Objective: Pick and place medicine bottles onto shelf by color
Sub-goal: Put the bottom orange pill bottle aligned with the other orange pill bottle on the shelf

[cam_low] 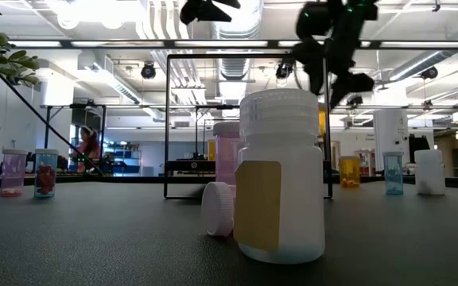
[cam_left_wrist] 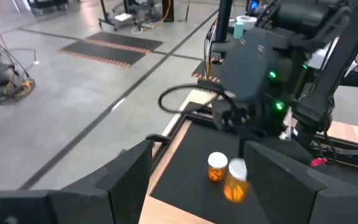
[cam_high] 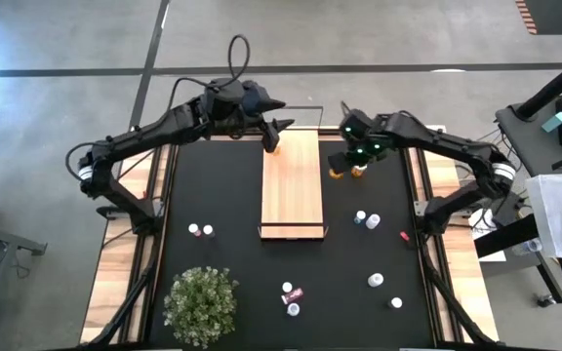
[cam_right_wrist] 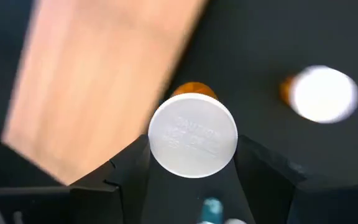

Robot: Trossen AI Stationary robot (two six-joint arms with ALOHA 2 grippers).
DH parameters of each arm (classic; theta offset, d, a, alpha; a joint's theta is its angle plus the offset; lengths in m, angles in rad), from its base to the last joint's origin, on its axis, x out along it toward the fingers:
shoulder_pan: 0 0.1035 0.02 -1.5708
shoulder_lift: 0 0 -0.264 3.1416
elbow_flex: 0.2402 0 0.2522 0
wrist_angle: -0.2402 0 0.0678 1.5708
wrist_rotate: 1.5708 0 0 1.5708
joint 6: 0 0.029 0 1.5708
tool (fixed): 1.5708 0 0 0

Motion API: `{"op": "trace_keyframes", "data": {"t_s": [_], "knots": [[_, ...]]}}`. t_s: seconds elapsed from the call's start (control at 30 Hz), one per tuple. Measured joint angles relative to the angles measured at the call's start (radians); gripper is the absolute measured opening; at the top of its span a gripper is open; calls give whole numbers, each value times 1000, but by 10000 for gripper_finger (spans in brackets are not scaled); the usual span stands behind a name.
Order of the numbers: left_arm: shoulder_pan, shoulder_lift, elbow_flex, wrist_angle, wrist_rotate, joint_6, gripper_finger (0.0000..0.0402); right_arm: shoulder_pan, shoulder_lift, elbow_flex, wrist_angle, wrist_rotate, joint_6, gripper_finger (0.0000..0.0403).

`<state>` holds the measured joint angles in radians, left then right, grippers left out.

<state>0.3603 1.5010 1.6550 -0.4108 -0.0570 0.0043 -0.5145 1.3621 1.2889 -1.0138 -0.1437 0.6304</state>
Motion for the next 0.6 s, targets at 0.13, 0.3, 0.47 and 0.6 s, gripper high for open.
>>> {"op": "trace_keyframes", "data": {"t_s": [0.13, 0.3, 0.47, 0.6], "knots": [[7, -23, 0, -2, 0, 10, 240, 51, 109, 110, -1, 71, -3, 201], [11, -40, 0, -30, 0, 24, 240, 66, 231, 225, -1, 99, -55, 201], [12, -45, -3, -58, 0, 55, 240, 58, 330, 305, -3, 118, -89, 201], [12, -45, -5, -57, -1, 55, 240, 51, 408, 379, -2, 118, -129, 201]]}}
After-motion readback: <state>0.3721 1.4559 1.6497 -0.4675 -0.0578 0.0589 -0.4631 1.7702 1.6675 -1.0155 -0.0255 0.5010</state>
